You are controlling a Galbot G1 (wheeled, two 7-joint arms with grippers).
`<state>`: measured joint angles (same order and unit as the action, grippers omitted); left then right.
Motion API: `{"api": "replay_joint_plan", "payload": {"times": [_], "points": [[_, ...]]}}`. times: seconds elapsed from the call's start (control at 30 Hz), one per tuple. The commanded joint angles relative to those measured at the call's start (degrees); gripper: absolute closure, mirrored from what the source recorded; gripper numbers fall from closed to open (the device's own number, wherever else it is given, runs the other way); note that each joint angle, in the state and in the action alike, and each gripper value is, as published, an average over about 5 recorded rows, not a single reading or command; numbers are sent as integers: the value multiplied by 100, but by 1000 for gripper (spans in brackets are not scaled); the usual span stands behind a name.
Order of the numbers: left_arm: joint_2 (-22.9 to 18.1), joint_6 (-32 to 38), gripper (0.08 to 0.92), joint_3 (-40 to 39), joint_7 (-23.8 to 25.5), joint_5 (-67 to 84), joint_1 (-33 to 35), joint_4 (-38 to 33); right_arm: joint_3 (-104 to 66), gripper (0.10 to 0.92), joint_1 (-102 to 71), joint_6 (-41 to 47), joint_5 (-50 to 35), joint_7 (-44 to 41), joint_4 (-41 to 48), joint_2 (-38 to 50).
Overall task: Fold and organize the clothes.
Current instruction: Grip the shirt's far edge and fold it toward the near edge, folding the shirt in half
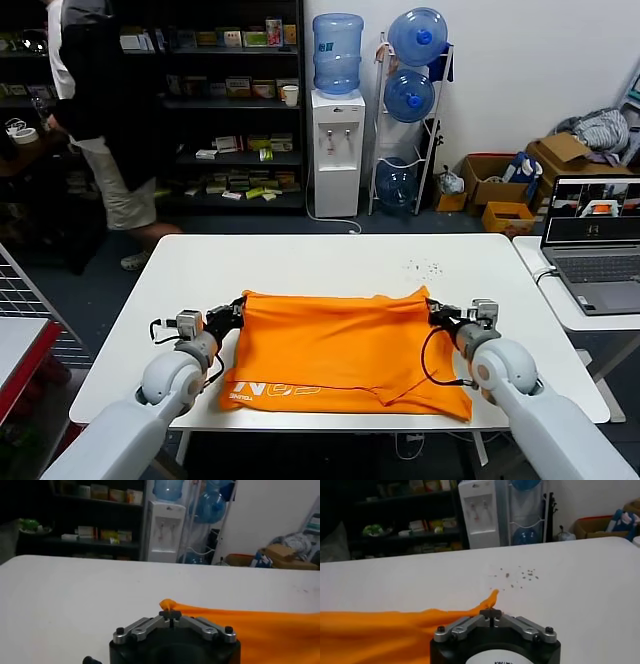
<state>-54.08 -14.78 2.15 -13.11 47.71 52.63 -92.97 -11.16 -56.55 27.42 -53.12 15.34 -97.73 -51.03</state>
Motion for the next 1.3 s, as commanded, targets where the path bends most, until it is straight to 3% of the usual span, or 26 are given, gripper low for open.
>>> {"api": "replay_joint_plan", "payload": {"times": [0.03, 0.4, 1.3], "points": [[183, -28, 910, 139, -336, -99, 896, -1164, -326, 901, -928, 102, -161, 229, -1138, 424], [219, 36, 910, 238, -464, -325, 1501, -1426, -570, 901, -1532, 269, -232, 418, -1570, 496], [251, 95, 910, 333, -723, -590, 1849, -1593, -603, 901, -1788, 285, -173, 428, -1589, 432]]}}
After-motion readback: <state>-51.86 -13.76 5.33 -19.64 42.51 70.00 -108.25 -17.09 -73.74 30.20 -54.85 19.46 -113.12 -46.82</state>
